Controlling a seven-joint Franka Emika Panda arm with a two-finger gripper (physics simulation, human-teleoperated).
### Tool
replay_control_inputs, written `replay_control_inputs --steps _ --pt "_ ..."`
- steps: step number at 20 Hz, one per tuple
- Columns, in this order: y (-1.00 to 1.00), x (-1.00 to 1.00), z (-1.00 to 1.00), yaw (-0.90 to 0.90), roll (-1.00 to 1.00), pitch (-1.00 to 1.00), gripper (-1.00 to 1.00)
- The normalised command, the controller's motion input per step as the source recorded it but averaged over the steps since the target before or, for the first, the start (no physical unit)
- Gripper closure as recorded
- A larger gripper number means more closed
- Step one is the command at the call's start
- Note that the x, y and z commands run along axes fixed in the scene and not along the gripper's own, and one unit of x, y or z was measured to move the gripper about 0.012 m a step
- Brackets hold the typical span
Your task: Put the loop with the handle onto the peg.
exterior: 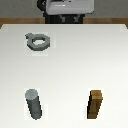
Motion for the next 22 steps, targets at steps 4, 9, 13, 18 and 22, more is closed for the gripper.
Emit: replay_control_inputs --steps 4,9,13,18,22 --pt "0.0 0.0 0.0 0.0 0.0 0.0 -1.0" --pt "-0.4 0.0 0.0 0.0 0.0 0.0 -1.0" --pt "-1.0 0.0 0.0 0.0 0.0 0.0 -1.0" --pt "-1.0 0.0 0.0 0.0 0.0 0.0 -1.0" --pt "-0.25 0.0 0.0 0.3 0.0 0.0 -1.0"
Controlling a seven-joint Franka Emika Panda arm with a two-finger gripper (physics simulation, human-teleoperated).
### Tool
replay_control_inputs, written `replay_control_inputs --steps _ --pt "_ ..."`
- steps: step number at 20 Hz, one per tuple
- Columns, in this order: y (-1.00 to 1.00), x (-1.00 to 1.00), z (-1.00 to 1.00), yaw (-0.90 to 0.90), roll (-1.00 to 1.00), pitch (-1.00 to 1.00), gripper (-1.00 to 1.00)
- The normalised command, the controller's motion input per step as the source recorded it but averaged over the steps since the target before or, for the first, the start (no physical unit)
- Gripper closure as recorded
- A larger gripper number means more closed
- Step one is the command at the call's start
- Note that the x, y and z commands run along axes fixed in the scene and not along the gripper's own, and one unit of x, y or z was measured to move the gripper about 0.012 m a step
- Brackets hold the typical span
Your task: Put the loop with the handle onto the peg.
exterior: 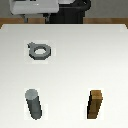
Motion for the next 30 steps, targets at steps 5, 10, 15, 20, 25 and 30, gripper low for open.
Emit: replay_control_inputs --steps 5,10,15,20,25,30 --pt "0.0 0.0 0.0 0.61 0.0 0.0 -1.0" --pt "-0.4 0.0 0.0 0.12 0.0 0.0 -1.0" --pt "0.0 0.0 -0.6 0.0 0.0 0.0 -1.0" --pt "0.0 -0.8 -0.6 0.0 0.0 0.0 -1.0" --pt "-0.2 -0.4 -0.2 0.0 0.0 0.0 -1.0" --pt "-0.4 0.0 -0.2 0.0 0.0 0.0 -1.0"
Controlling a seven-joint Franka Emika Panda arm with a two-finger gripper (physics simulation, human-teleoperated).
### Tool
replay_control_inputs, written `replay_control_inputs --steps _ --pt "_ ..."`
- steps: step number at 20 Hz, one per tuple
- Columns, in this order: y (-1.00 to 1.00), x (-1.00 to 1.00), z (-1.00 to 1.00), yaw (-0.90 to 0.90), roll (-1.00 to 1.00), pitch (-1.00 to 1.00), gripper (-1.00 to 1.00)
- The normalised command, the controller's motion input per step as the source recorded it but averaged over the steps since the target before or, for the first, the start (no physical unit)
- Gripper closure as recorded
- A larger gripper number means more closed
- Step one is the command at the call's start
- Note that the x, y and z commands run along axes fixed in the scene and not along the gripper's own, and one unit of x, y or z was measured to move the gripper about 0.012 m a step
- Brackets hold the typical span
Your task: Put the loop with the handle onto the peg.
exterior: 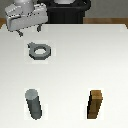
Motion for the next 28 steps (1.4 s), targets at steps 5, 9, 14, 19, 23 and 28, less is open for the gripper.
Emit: replay_control_inputs --steps 5,9,14,19,23,28 --pt "0.0 0.0 -0.8 0.0 0.0 0.0 -1.0" --pt "0.0 0.25 -0.5 0.0 0.0 0.0 -1.0" --pt "0.0 0.0 -0.4 0.0 0.0 0.0 1.0" --pt "0.0 0.0 0.0 0.0 0.0 0.0 1.0" --pt "0.0 0.0 0.25 0.0 0.0 0.0 1.0" --pt "0.0 0.0 0.8 0.0 0.0 0.0 1.0"
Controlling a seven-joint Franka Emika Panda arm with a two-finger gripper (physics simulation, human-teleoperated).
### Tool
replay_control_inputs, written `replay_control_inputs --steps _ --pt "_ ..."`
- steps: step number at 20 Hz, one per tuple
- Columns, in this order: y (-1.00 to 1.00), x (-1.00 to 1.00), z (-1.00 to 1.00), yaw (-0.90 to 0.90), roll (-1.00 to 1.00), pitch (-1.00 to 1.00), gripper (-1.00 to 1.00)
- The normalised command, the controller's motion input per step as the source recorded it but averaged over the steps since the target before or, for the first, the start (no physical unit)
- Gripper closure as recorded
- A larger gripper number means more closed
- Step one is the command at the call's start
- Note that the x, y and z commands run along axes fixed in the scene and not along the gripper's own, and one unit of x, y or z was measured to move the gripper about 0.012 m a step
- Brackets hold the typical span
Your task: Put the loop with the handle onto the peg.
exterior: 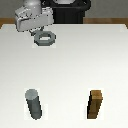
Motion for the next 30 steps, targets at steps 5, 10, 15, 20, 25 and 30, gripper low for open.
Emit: replay_control_inputs --steps 5,10,15,20,25,30 --pt "0.0 0.0 1.0 0.0 0.0 0.0 1.0" --pt "0.0 0.4 0.4 0.0 0.0 0.0 1.0" --pt "0.0 1.0 0.0 0.0 0.0 0.0 1.0" --pt "0.0 1.0 0.0 0.0 0.0 0.0 1.0" --pt "0.0 1.0 0.0 0.0 0.0 0.0 1.0" --pt "0.0 1.0 0.0 0.0 0.0 0.0 1.0"
